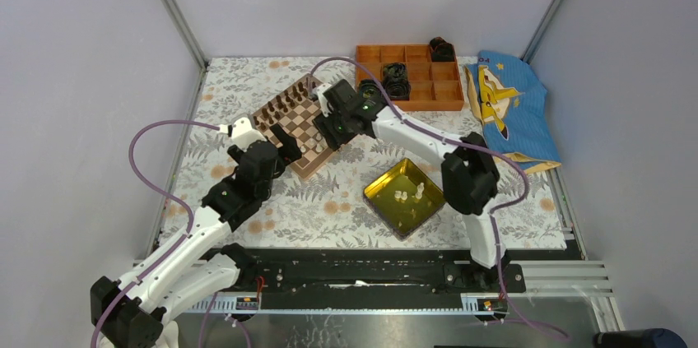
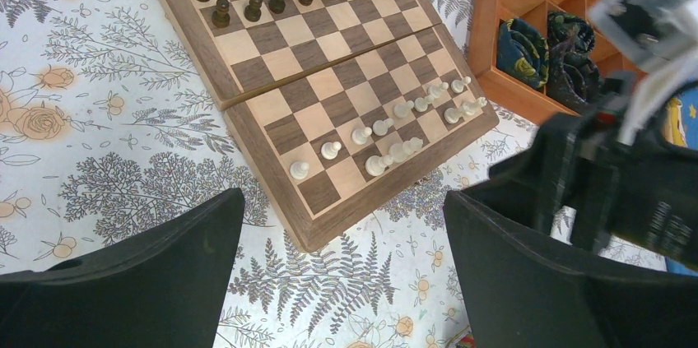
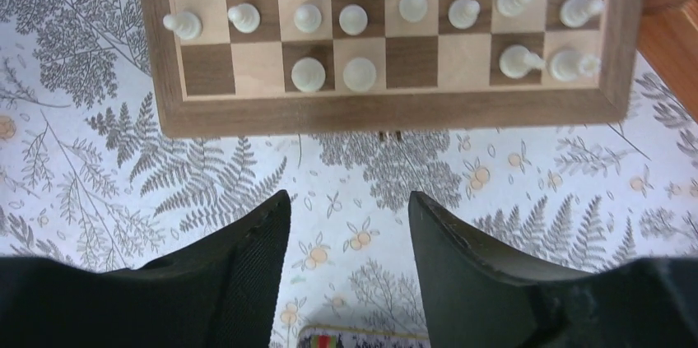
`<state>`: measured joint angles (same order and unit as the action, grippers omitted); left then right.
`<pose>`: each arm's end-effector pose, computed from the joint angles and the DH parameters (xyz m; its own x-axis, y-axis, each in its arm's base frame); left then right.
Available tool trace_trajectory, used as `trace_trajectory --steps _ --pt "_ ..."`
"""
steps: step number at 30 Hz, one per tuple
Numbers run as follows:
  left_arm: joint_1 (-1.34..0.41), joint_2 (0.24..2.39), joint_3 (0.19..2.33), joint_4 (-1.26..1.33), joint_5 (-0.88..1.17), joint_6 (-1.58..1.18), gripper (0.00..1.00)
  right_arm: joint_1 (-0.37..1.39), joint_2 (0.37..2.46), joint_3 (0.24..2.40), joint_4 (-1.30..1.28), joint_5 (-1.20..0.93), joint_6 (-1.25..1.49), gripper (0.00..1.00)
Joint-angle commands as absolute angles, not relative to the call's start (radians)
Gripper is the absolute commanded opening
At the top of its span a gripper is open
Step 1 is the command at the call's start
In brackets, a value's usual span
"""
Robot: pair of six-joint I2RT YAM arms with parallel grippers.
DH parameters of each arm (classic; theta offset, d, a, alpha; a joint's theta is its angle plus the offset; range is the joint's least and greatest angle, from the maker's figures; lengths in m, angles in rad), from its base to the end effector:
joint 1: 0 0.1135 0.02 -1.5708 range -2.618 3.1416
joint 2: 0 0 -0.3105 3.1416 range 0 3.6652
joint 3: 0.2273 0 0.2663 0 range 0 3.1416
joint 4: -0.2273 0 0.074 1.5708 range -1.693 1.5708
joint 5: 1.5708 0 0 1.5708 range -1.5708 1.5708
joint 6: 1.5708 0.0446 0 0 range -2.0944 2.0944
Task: Set up the chess pieces on the board
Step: Pick up the chess piece from the storage box.
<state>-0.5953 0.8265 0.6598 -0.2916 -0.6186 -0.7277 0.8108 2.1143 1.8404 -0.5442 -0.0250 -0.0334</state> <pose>0.1589 -0.0764 0.3092 -0.2910 -0.4574 -0.8403 -0.2240 0.8865 -0.4049 0.3627 0.3832 0.2803 -0.4779 -0.5513 -0.6838 -0.7528 0.6583 -0.0046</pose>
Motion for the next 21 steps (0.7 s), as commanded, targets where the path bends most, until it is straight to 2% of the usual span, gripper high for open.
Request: trace_trajectory --steps 1,5,7,8,9,15,21 --pt "-0.603 0.823 0.681 -0.269 -0.642 -0.723 0.99 0.819 1.942 1.726 -0.452 -0.007 -0.049 0.64" --pt "-0.603 0.824 0.683 -0.27 -0.635 -0.724 0.99 0.819 1.837 1.603 -0.377 -0.006 -0.048 0.72" --pt "-0.603 0.821 0.684 -0.271 -0.632 -0.726 0.99 0.819 1.783 1.543 -0.336 0.022 -0.045 0.84" --pt "-0.603 0.822 0.684 -0.27 -0.632 -0.726 0.99 0.819 1.768 1.528 -0.315 0.024 -0.044 0.97" --pt "-0.603 0.821 0.684 -0.27 -0.631 -0.726 0.99 0.818 1.749 1.505 -0.297 0.03 -0.044 0.99" --pt "-0.603 0.814 0.684 -0.278 -0.63 -0.727 0.99 0.818 1.649 1.388 -0.178 0.138 -0.007 1.0" --pt "-0.603 0.809 0.679 -0.279 -0.626 -0.731 0.99 0.817 1.541 1.214 0.019 0.287 0.146 1.0"
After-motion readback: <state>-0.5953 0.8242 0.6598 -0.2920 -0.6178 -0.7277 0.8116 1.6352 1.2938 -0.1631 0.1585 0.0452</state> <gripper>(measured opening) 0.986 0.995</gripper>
